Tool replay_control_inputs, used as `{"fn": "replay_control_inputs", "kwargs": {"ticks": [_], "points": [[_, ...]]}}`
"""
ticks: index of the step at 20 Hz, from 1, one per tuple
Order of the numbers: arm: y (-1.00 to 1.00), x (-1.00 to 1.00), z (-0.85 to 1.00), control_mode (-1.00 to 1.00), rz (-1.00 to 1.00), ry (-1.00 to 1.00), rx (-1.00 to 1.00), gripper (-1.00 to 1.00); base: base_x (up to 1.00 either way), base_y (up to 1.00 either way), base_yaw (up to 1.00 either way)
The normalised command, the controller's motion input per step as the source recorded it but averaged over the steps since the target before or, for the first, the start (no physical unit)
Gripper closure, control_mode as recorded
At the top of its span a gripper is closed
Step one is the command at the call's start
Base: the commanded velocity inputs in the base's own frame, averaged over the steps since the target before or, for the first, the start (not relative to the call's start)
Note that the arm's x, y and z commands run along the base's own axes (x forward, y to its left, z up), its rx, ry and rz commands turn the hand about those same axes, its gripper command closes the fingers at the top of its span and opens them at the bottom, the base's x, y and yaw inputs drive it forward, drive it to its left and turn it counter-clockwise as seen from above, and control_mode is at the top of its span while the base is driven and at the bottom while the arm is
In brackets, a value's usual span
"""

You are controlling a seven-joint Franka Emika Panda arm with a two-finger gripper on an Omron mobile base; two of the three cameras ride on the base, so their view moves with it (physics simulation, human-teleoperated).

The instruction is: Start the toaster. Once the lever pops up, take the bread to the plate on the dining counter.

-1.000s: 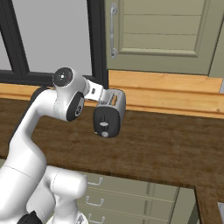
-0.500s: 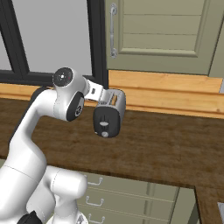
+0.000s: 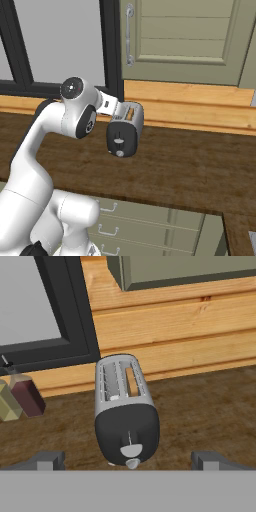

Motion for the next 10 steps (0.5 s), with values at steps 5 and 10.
{"fn": "replay_control_inputs", "kwargs": {"ticks": [5, 10], "points": [[0.0, 0.0, 0.0, -1.0, 0.0, 0.0, 0.0, -1.0, 0.0, 0.0, 0.0], [0.0, 0.0, 0.0, -1.0, 0.0, 0.0, 0.0, -1.0, 0.0, 0.0, 0.0]]}}
